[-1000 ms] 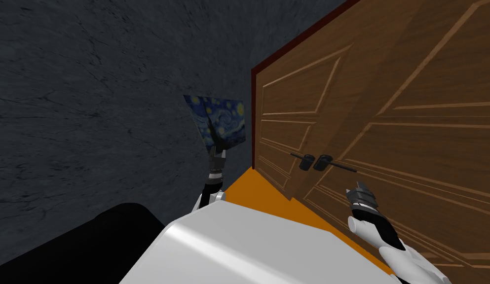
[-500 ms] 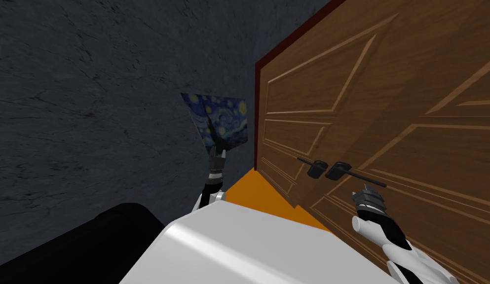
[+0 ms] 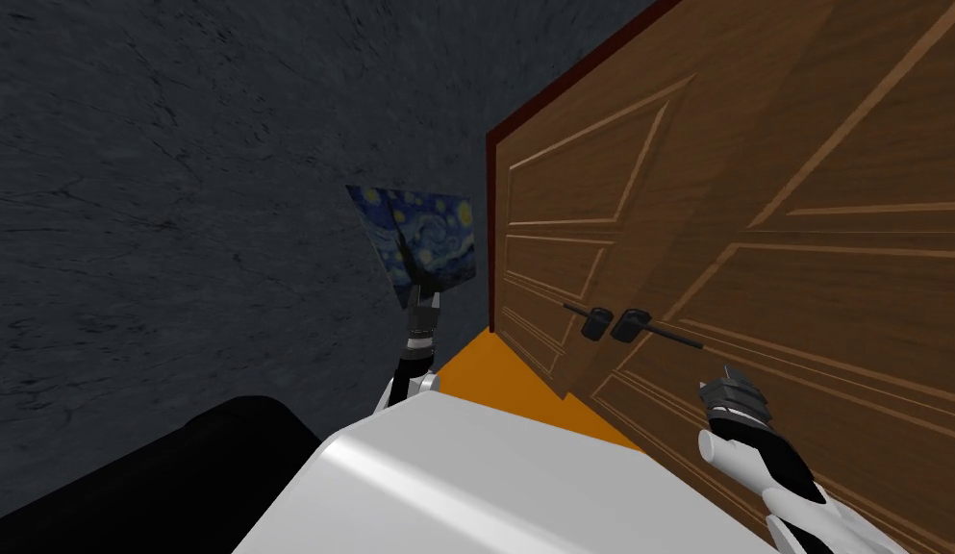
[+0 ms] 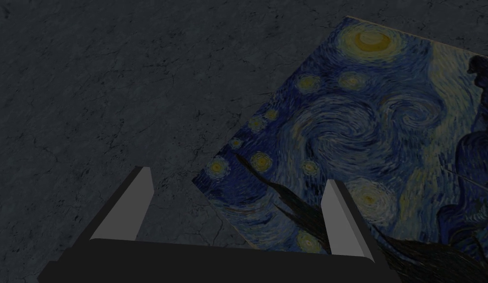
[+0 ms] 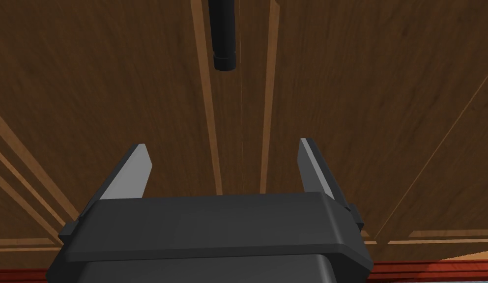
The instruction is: Pull the door open
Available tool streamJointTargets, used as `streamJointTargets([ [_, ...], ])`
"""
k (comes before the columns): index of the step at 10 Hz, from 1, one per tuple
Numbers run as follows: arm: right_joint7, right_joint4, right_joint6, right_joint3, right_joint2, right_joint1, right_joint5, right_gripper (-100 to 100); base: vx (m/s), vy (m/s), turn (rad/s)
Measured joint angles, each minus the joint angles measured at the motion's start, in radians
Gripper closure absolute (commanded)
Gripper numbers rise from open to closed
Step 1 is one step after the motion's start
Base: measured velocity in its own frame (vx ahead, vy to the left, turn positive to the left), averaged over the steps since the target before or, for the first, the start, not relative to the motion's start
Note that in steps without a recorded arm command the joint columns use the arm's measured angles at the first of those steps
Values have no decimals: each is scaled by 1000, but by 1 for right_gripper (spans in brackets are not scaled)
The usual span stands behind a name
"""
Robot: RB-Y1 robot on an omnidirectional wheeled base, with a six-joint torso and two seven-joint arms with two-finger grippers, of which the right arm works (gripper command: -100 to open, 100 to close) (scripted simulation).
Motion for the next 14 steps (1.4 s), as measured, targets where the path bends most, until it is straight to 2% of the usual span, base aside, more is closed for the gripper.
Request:
streamJointTargets([
  [1,4,-24,12,-11,-3,23,-5,-100,73,-250,-38],
  [2,9,-23,17,-17,-5,30,-7,-100,101,-214,2],
  [3,5,8,6,-13,-14,19,-5,-100,101,-130,21],
  [5,9,0,10,-19,-12,23,-7,-100,189,-71,68],
  [6,16,-26,21,-24,-5,32,-9,-100,233,19,169],
  [7,17,-19,20,-19,-3,19,-7,-100,220,69,111],
  [10,25,-40,23,-13,21,-3,-5,-100,166,80,100],
  [11,26,-43,25,-13,23,-5,-5,100,-12,-3,-27],
  [14,24,-42,24,-11,24,-6,-4,100,-26,-11,19],
])
